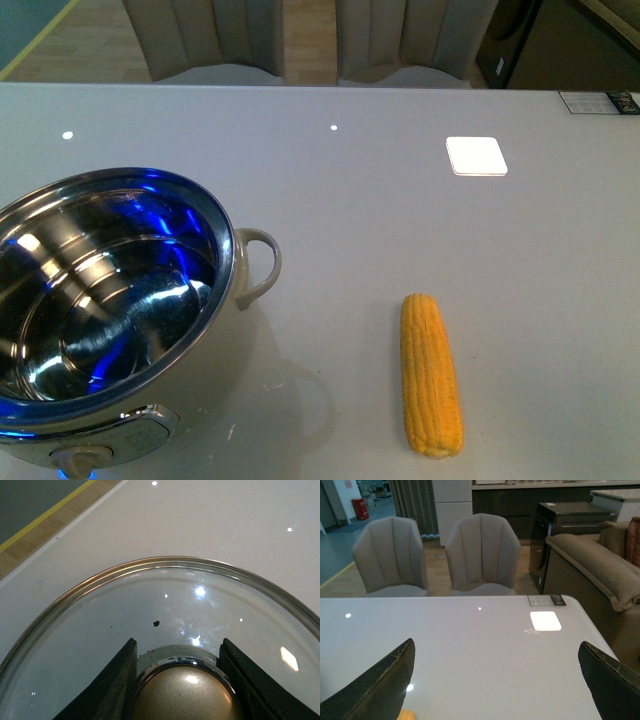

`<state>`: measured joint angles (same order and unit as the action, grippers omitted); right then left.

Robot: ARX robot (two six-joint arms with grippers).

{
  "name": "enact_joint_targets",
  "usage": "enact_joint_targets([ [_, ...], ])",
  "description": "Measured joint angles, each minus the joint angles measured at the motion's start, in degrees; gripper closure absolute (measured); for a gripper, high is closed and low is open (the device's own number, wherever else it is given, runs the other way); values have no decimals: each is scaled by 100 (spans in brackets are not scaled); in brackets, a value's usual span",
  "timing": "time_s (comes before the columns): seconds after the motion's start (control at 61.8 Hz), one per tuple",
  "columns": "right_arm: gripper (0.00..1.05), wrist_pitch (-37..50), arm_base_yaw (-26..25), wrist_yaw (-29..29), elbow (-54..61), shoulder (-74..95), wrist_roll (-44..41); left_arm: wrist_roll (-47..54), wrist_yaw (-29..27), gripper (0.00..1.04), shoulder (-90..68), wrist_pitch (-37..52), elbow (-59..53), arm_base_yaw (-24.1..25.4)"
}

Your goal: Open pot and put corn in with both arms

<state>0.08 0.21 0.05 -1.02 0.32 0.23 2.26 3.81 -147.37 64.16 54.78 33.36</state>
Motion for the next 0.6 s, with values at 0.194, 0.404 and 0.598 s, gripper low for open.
enact_joint_targets([
  [0.194,9,0,0,0,0,0,0,72,-35,62,-170,179,77,-7],
  [0.404,9,0,0,2,0,0,0,70,46,25,-190,291,57,-17],
  [0.598,9,0,0,0,0,0,0,-46,74,7,236,190,-155,26],
])
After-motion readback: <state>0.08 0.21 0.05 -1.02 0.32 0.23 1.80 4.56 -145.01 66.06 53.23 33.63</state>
